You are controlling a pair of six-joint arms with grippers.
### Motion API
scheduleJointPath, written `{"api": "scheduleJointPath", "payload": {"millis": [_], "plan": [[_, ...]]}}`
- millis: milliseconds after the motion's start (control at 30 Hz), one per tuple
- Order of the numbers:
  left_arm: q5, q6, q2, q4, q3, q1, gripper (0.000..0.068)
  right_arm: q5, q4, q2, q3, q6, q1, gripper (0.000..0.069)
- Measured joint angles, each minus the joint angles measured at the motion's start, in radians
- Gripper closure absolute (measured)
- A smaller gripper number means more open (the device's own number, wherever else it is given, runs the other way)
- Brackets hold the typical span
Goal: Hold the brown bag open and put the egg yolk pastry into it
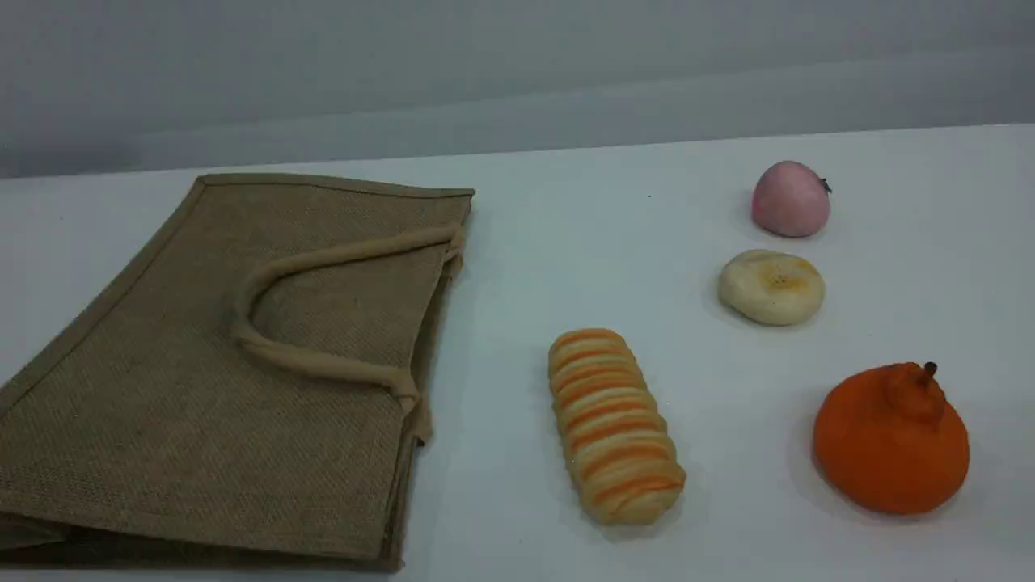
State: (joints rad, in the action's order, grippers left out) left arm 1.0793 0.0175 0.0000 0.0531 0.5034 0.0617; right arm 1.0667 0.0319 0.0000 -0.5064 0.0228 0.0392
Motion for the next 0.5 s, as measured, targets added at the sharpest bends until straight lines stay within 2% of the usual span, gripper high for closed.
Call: {"api": "scheduleJointPath", "payload": {"millis": [500], "plan": [[0.000,0.000,0.000,0.000,0.000,0.000,0.0305,-0.004,0.049,0.000,0.000,0.000,0.000,0.0214]]}}
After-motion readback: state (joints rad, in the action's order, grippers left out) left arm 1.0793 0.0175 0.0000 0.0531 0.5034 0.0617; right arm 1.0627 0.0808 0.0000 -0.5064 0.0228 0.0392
